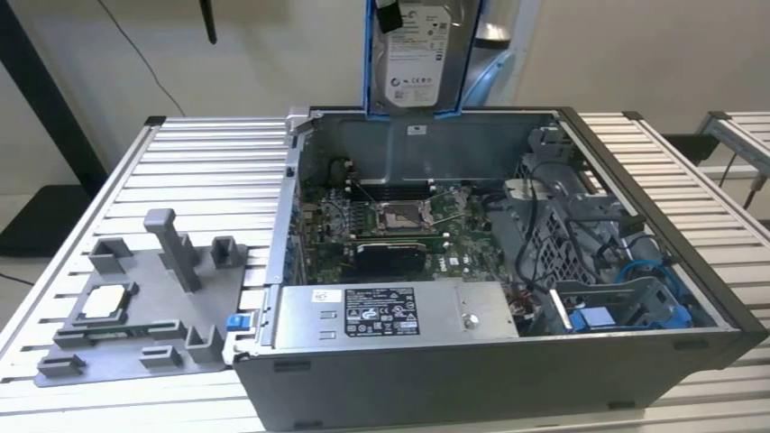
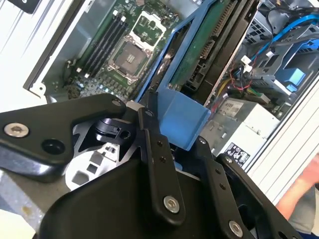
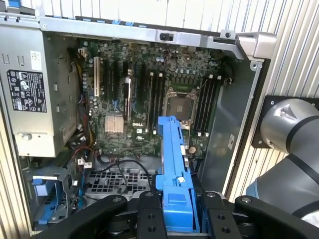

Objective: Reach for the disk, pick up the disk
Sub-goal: 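Pick up the disk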

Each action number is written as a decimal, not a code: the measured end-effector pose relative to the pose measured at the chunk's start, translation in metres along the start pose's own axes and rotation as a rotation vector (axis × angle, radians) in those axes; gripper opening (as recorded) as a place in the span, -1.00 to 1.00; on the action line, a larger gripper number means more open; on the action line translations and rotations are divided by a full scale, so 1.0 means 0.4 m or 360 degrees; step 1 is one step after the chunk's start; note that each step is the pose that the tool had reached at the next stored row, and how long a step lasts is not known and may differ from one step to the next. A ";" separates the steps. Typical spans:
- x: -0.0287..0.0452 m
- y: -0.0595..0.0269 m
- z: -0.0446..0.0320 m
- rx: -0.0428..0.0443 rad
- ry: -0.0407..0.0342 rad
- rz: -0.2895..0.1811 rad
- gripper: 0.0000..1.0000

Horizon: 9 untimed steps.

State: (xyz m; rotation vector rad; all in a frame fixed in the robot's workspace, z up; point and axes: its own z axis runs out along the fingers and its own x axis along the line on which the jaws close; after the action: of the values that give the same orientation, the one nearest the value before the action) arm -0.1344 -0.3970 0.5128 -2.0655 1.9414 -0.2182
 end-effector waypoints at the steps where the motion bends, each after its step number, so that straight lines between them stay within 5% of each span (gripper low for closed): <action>1: 0.002 -0.001 0.001 0.0001 0.0001 0.0000 -1.00; 9: 0.020 -0.004 0.006 0.0007 0.0004 -0.0002 -1.00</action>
State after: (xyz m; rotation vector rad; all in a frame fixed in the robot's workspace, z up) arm -0.1317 -0.4048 0.5104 -2.0647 1.9394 -0.2251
